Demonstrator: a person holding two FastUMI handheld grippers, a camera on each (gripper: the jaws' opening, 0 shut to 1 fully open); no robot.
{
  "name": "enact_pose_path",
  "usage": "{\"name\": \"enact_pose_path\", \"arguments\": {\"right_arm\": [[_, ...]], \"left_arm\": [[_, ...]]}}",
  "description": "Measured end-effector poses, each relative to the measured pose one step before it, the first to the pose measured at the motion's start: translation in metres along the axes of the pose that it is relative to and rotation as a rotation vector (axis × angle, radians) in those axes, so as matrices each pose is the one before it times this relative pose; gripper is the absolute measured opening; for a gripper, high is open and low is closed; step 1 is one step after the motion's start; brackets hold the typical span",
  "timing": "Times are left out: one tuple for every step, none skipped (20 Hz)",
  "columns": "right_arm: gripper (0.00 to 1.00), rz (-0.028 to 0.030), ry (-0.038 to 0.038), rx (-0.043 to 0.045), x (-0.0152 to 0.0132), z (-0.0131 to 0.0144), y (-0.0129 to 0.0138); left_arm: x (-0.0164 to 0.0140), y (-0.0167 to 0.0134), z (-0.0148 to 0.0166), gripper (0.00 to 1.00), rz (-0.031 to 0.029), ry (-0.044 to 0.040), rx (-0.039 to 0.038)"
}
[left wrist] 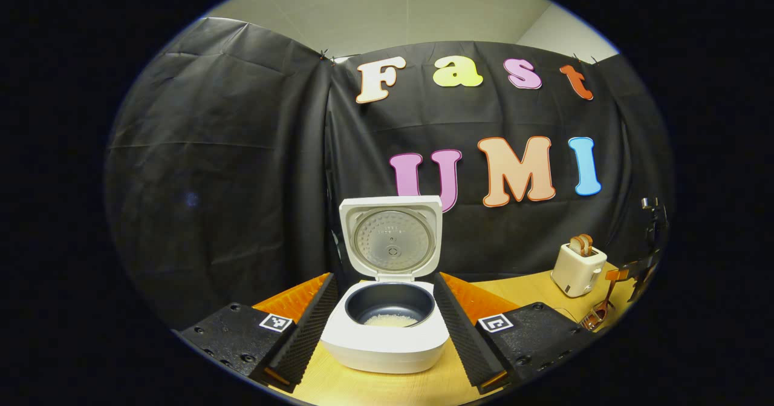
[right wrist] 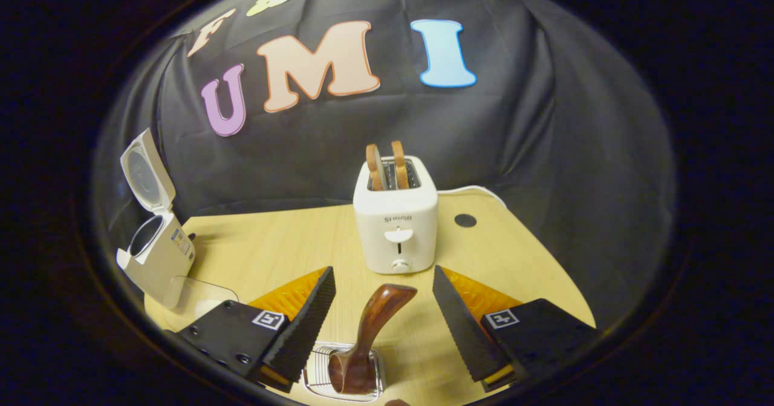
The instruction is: Close the left gripper, press the button to open the rice cooker; take a wooden spoon from the chopstick holder with the right hand, scoop a spoonful of rice and pour it into the rice cooker, then put the wooden spoon back into the chopstick holder.
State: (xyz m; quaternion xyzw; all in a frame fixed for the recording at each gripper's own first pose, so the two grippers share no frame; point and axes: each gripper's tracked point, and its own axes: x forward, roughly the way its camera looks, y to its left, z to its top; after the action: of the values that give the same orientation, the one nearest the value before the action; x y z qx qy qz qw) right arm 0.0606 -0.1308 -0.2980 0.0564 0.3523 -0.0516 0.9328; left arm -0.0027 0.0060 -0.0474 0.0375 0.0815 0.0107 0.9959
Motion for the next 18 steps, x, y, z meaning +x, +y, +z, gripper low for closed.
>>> {"name": "enact_pose_path", "arguments": {"right_arm": [[1.0,0.00946,0.02587,0.00505,0.0038,-0.00695,0.00152],[1.0,0.00567,0.02566,0.00408,0.00288,-0.00851,0.0004],[1.0,0.01204,0.02223,0.00408,0.00227,-0.00655,0.00237],[1.0,0.01102,0.0237,0.00017,0.00105,-0.00578,0.00187],[1.0,0.0083,0.01382,-0.0016,0.00331,-0.00588,0.00181],[0.9,0.00669,0.01538,-0.00076,0.00196,-0.00504,0.00135],[0.79,0.01013,0.01317,0.00606,0.00123,-0.004,0.00266],[0.69,0.00173,0.01154,0.00804,0.00201,-0.0026,0.00044],[0.58,-0.00037,0.00941,0.00597,0.00027,-0.00254,-0.00003],[0.48,0.0095,0.00546,0.01216,-0.00067,-0.00021,0.00174],[0.37,0.0069,0.00391,0.01061,-0.0006,-0.00065,0.00304],[0.34,0.01675,0.0032,0.00423,-0.00199,0.00044,0.0029],[0.31,0.01721,0.00234,0.01068,-0.00253,-0.00075,0.00452],[0.26,0.01234,-0.00581,0.00214,-0.00179,-0.00011,0.00491],[0.22,0.00509,-0.0131,-0.00897,-0.00621,0.00362,0.00191],[0.22,0.00341,-0.01835,-0.00929,-0.00542,0.00421,0.00308],[0.22,0.005,-0.00622,-0.00937,-0.00613,0.00139,0.00416],[0.2,-0.00209,-0.01355,-0.0103,-0.0061,0.00428,0.0032]], "left_arm": [[-0.00143,-0.00024,0.00056,0.95,0.00512,0.00112,0.00177],[-0.0003,0.00015,0.00098,0.95,0.00488,0.00166,0.00241],[-0.00072,-0.0004,-0.00076,0.95,0.00316,0.00108,0.00393],[-0.00064,0.00006,0.00038,0.95,0.00265,-0.00041,0.00377],[-0.0007,-0.00052,0.00148,0.95,0.00419,-0.00157,0.00565],[0.00002,0.00065,0.00131,0.95,0.00661,-0.00487,0.00494],[-0.00076,0.0003,0.00066,0.94,-0.00067,-0.00241,0.00121],[0.0004,-0.00174,0.00067,0.95,-0.00113,-0.00085,0.00029],[0.00063,-0.0011,-0.00083,0.94,-0.0027,0.00141,0.00004],[0.00069,-0.00045,-0.00063,0.94,-0.00031,0.00291,-0.00076],[-0.00067,-0.00014,-0.00106,0.94,-0.00255,0.00262,-0.00154],[-0.00013,0.00051,0.00063,0.95,-0.00287,-0.00005,-0.00238],[0.00081,0.00021,-0.00022,0.95,-0.00052,-0.00117,-0.00221],[0.00063,0.00099,0.00047,0.95,0.00281,-0.00234,-0.00121],[0.00024,0.00076,0.00061,0.94,-0.00147,-0.00418,-0.00214],[0.00055,-0.00008,0.00173,0.96,-0.00511,-0.00402,-0.00379],[0.00128,-0.00017,0.00048,0.96,-0.00395,-0.00318,-0.00364],[0.00092,0.00001,0.00128,0.96,-0.00523,-0.00426,-0.00299]]}}
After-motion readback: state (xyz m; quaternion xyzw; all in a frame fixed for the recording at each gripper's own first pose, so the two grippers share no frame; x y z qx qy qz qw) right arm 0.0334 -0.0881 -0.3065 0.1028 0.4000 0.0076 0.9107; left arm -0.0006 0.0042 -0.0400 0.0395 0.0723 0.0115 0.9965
